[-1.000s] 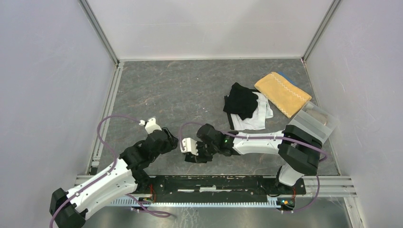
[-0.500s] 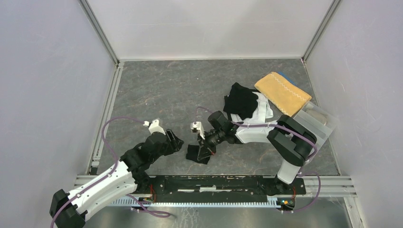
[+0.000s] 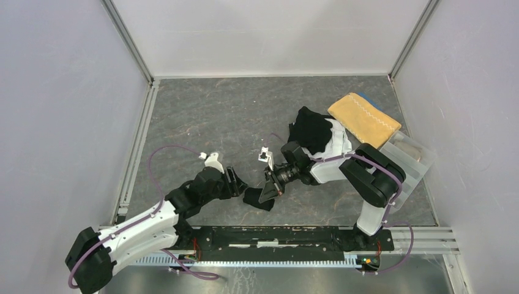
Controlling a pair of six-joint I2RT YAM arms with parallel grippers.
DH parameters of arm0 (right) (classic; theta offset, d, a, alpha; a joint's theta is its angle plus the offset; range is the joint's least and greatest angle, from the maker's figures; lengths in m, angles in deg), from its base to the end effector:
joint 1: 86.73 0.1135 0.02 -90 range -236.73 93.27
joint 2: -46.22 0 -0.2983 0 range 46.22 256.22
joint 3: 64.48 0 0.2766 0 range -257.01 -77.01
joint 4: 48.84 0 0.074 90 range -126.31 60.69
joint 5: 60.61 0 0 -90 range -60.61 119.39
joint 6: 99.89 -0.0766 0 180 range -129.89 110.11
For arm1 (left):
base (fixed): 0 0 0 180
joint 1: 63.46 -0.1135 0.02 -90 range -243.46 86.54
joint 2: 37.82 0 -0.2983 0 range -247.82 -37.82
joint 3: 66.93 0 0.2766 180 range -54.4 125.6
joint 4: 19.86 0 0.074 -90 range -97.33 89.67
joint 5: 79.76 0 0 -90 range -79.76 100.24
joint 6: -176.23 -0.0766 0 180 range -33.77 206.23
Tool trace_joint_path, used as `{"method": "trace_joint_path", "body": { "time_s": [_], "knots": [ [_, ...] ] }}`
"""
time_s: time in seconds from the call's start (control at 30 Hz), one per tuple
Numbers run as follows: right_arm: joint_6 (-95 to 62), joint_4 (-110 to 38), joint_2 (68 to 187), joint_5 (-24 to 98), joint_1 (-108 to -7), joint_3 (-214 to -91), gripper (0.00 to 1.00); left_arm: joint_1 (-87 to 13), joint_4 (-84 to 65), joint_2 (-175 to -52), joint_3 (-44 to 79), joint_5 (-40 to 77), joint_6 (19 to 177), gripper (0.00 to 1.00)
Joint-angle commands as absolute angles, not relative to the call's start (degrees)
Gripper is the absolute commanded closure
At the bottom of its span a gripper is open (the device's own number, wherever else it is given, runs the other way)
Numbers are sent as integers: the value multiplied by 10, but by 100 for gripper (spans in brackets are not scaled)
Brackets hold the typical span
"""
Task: Roll the underwear
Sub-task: Roll the underwear to the center of the board.
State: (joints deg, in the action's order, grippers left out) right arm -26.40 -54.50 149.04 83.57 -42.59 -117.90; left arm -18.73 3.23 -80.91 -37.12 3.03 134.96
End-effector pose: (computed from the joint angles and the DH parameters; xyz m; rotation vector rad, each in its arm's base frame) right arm 0.2094 0.2897 0.1122 -1.0975 2.2364 1.5995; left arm 0.1433 -0.1284 0.1648 -0.1540 2.3038 -0.7497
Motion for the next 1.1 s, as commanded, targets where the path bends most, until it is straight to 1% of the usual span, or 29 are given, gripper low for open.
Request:
{"method": "trace_joint_path", "body": {
  "time_s": [0.0,0.1,0.3,0.67,0.8,1.07],
  "knots": [
    [-290,-521,1523,772,-444,-1141,96,-171,-32,-837,-374,60,1307,33],
    [-294,-523,1528,756,-451,-1135,95,-159,-53,-852,-376,68,1301,33],
    [-297,-535,1534,741,-463,-1124,89,-136,-91,-884,-370,81,1291,33],
    [-284,-518,1523,727,-466,-1125,80,-117,-93,-965,-365,34,1289,39],
    [-262,-484,1494,708,-466,-1128,71,-116,-98,-988,-368,23,1289,43],
    [-203,-401,1437,658,-464,-1170,40,-109,-97,-1020,-368,14,1279,51]
  ]
}}
